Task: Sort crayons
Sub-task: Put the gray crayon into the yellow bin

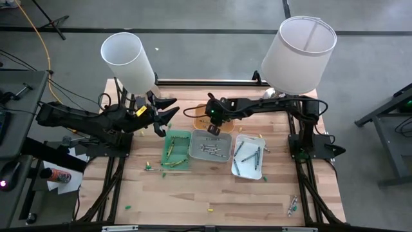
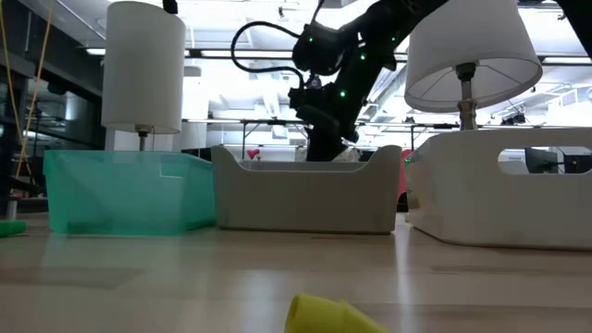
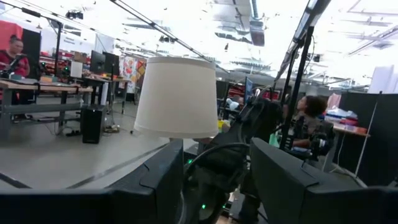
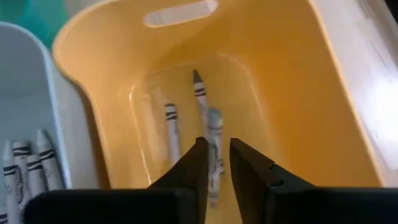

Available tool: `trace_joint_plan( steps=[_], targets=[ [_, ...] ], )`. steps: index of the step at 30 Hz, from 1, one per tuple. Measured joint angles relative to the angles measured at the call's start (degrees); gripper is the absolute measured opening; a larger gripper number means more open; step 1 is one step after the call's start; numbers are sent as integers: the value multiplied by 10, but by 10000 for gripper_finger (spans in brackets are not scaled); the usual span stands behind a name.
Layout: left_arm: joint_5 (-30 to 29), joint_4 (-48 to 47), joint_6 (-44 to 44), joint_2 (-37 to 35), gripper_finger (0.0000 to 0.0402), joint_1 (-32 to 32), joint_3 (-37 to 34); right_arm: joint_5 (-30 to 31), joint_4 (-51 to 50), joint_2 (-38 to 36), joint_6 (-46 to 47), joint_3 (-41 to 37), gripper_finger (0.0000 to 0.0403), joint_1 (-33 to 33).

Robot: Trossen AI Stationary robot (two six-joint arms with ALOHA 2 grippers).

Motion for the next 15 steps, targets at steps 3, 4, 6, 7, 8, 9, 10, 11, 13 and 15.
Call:
trace_joint_plan(
  steps=[3, 4, 6, 7, 8, 9, 10, 11, 13, 15],
  targets=[
    [0, 0, -4, 0, 172, 0, 0, 0, 1, 0, 1, 0, 73, 0],
    [1, 0, -5, 0, 172, 0, 0, 0, 0, 0, 4, 0, 78, 0],
    [13, 0, -5, 0, 172, 0, 0, -5, -4, -3, 24, 0, 92, 0],
    [22, 0, -5, 0, 172, 0, 0, -11, -6, -6, 35, 1, 101, 0],
    [31, 0, -5, 0, 172, 0, 0, -19, -16, -11, 46, 2, 112, 0],
    [42, -3, -5, -4, 172, 0, 0, -22, -28, -16, 53, 7, 123, 0],
    [53, -4, -5, -10, 172, 0, 0, -23, -36, -24, 56, 14, 133, 0],
    [64, -3, -5, -15, 172, 0, 0, -27, -41, -36, 56, 21, 144, 2],
    [78, -12, -5, -30, 172, 0, 0, -34, -49, -69, 58, 27, 162, 8],
    [87, -41, -5, -50, 172, 0, 0, -35, -51, -111, 66, 23, 177, 20]
  ],
)
